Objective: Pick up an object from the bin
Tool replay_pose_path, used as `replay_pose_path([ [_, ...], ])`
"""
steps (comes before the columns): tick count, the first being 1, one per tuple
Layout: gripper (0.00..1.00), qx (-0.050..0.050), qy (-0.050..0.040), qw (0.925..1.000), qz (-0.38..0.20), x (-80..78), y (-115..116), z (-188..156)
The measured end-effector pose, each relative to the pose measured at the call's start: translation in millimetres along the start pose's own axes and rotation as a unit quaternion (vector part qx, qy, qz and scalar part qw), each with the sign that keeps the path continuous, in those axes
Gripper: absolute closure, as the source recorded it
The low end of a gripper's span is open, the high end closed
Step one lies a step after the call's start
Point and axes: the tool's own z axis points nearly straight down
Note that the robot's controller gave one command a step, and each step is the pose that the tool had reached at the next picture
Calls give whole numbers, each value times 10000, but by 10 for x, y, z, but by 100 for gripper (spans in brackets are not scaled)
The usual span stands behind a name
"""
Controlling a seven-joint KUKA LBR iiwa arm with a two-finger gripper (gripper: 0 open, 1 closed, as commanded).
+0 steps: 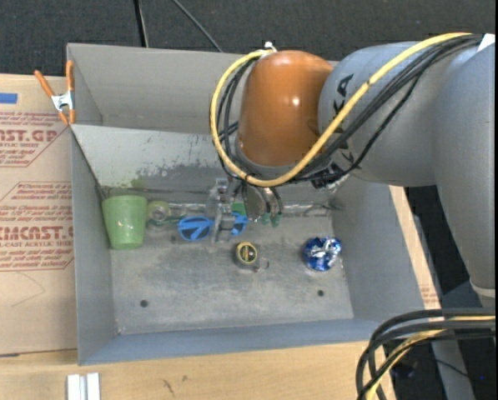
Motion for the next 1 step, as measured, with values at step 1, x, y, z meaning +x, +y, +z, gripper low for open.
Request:
replay_pose_path([
  [1, 100, -6, 53, 9633, -2685, 176, 256, 1200],
])
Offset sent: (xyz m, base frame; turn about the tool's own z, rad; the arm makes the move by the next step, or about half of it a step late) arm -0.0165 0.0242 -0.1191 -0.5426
